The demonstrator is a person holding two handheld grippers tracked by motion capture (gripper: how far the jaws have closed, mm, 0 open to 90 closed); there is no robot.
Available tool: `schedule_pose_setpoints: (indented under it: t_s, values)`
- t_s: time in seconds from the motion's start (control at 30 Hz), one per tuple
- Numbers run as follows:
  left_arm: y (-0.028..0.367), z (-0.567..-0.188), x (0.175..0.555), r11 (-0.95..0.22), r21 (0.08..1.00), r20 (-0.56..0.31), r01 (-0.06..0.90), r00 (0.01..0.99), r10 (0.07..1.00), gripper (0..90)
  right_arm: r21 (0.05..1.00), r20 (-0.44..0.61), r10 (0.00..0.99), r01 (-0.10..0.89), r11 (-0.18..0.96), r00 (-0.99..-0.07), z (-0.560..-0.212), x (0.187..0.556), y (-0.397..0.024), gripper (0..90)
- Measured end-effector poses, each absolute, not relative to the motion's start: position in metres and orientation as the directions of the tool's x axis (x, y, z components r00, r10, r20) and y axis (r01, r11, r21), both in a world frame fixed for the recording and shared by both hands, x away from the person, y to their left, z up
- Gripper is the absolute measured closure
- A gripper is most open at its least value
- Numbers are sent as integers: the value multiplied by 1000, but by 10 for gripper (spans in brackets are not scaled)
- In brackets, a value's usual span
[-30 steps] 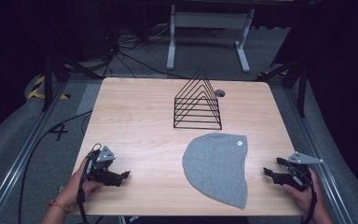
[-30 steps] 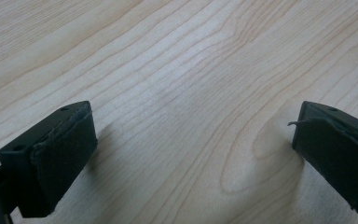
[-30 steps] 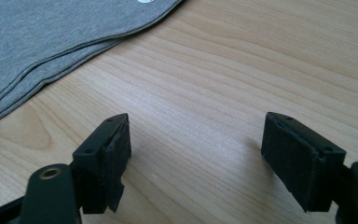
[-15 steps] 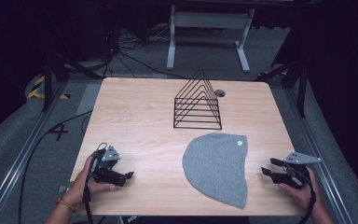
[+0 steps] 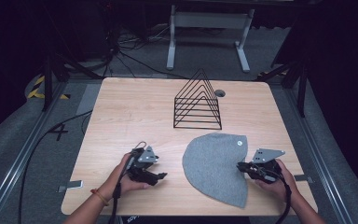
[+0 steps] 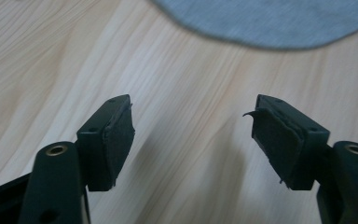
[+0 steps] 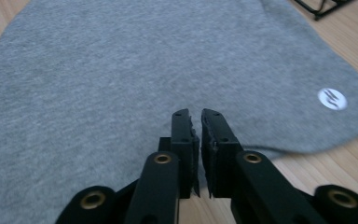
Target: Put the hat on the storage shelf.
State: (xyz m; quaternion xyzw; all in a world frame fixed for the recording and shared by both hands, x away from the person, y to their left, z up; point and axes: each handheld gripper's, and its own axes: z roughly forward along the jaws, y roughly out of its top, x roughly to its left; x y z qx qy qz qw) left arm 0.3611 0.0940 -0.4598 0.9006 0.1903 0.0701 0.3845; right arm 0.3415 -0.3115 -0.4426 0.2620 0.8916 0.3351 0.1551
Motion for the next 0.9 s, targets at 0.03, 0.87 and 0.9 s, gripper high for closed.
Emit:
schedule_pose_setpoints:
  t_s: [0.03,0.87,0.9]
  values:
    - [85,-458,360,-627,729,-21,275,924,381,311,673,-101,564,361,645,-820,-443,343,-308,863]
    - [-14,-466,342,-706,696,10,135,980,197,577,664,-39,574,408,626,-818,-455,338,-278,893]
    - [-9,-466,344,-707,694,15,134,980,200,577,664,-40,564,400,632,-825,-455,336,-276,892]
